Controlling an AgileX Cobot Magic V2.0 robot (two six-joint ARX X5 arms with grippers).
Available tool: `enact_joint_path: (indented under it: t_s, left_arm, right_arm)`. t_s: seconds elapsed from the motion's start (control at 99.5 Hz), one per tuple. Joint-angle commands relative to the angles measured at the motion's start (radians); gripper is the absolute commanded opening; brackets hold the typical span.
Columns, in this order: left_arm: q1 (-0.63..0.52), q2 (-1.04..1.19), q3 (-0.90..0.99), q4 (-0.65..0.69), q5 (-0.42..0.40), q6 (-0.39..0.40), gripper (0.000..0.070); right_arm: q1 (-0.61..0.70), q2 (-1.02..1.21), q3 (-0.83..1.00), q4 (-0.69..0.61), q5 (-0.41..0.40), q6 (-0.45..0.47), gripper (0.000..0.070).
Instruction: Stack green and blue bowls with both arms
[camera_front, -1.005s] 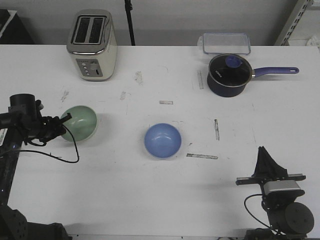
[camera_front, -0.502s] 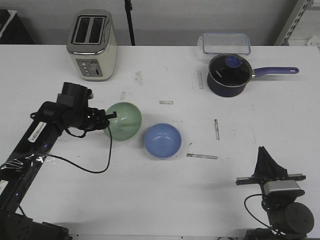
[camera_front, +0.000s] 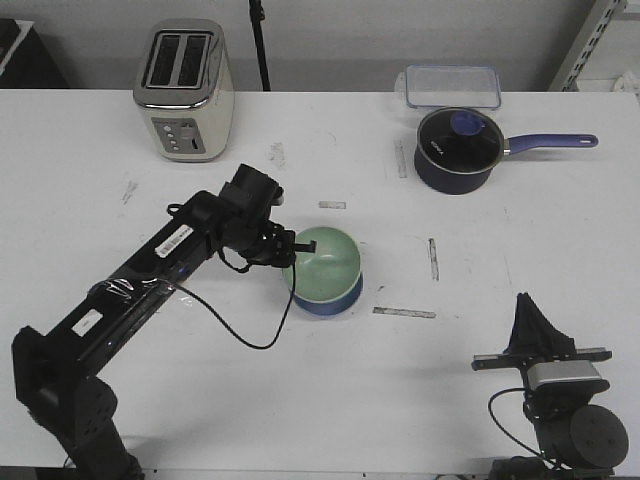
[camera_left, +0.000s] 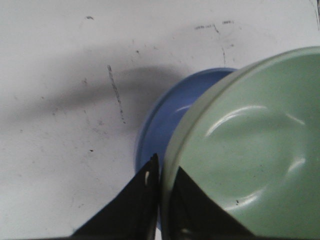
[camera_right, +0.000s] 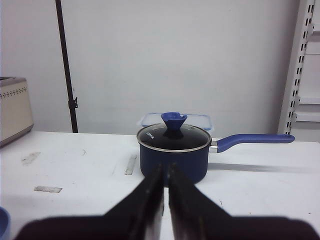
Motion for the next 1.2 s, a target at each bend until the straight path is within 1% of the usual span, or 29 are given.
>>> enact_joint_path:
  t_s: [0.0,0.121,0.141,0.191,0.241,0.352,0.442,0.502,0.683,0.954,1.035,1.135,1.185]
  left_arm:
    - [-0.012,0.032,0.025,0.004,0.0,-0.008,0.0001]
    - [-0.028,0.057,0.025,0.013,-0.002,-0.007,0.0016]
    - [-0.029,0.06,0.025,0.014,-0.003,-0.007,0.003]
    - [-0.029,0.064,0.025,0.015,-0.006,-0.009,0.0093]
    - [-0.03,0.064,0.025,0.015,-0.007,-0.009,0.0134]
    - [-0.034,0.064,0.025,0.02,-0.006,-0.008,0.0147]
    - [-0.034,0.062,0.026,0.019,-0.006,-0.008,0.0252]
    - [-0.034,0.055,0.027,0.018,-0.006,-0.008,0.0293]
    - [-0.03,0.012,0.027,0.017,-0.006,-0.01,0.0293]
    - [0.023,-0.103,0.019,0.039,-0.007,-0.008,0.0284]
    - [0.048,-0.158,-0.024,0.104,-0.007,-0.008,0.028]
    - [0.086,-0.246,-0.141,0.249,-0.007,-0.005,0.0271]
    - [0.105,-0.292,-0.211,0.325,-0.006,-0.005,0.0247]
  right_arm:
    - [-0.001,-0.001,0.0,0.011,0.001,-0.003,0.0009]
    - [-0.001,-0.001,0.0,0.011,0.001,-0.003,0.0009]
    - [-0.001,-0.001,0.0,0.011,0.001,-0.003,0.0009]
    - [-0.001,-0.001,0.0,0.012,0.001,-0.003,0.0009]
    - [-0.001,-0.001,0.0,0.011,0.001,-0.003,0.0009]
    - [-0.001,-0.001,0.0,0.011,0.001,-0.003,0.0009]
    - [-0.001,-0.001,0.0,0.011,0.0,-0.003,0.0009]
    - [-0.001,-0.001,0.0,0.011,0.001,-0.003,0.0009]
    - [-0.001,-0.001,0.0,0.011,0.001,-0.003,0.0009]
    - [-0.001,-0.001,0.0,0.011,0.001,-0.003,0.0009]
    - [-0.001,-0.001,0.0,0.011,0.001,-0.003,0.0009]
    - [-0.001,-0.001,0.0,0.011,0.001,-0.003,0.0009]
    - [-0.001,-0.001,0.0,0.011,0.001,-0.003,0.0009]
